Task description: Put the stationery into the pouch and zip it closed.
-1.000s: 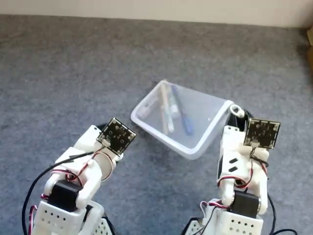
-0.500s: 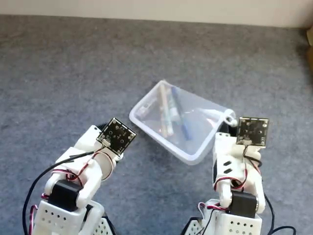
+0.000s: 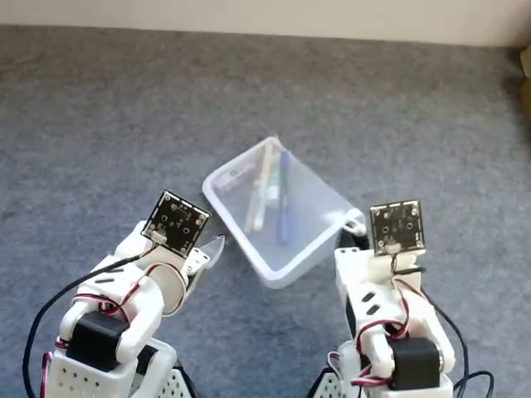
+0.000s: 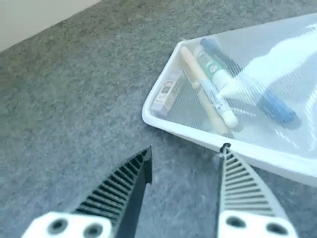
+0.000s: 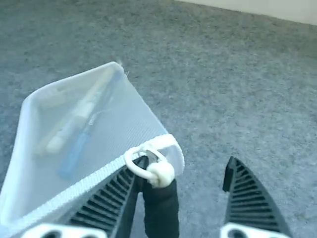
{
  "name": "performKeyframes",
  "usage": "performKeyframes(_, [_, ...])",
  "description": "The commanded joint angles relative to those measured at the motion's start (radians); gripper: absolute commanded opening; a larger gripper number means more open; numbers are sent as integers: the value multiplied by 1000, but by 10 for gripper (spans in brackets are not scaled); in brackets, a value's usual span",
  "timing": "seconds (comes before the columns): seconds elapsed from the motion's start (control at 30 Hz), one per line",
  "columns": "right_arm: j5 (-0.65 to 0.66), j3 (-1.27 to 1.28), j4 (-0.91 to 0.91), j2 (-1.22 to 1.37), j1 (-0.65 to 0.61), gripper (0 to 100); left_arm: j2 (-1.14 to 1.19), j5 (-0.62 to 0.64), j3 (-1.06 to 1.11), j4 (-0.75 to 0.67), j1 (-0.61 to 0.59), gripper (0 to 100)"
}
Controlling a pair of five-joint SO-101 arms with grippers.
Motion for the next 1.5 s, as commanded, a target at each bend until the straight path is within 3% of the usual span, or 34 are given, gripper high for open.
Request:
performKeyframes(0.0, [8,-111,110,8,-65,235,-4,11,-56,41,-12,214])
performKeyframes(0.13, [6,-159,260,10,-159,235,-4,12,-56,81,-13,213])
performKeyframes(0.37, [5,-159,377,13,-217,235,-4,14,-50,81,-162,213])
performKeyframes(0.53, [5,-157,386,41,-219,235,-4,14,13,74,-243,213])
performKeyframes(0.7, [5,-159,381,226,-219,235,-4,14,76,71,-282,213])
performKeyframes(1.0, [8,-159,378,314,-213,206,-4,14,231,-86,-438,213])
performKeyframes(1.17, [14,-71,259,229,-150,0,-4,9,302,-141,-524,59])
performKeyframes(1.23, [14,5,180,196,-90,22,-4,6,317,-153,-524,0])
performKeyframes(1.47, [14,252,-45,70,76,18,-4,-18,364,-163,-519,6])
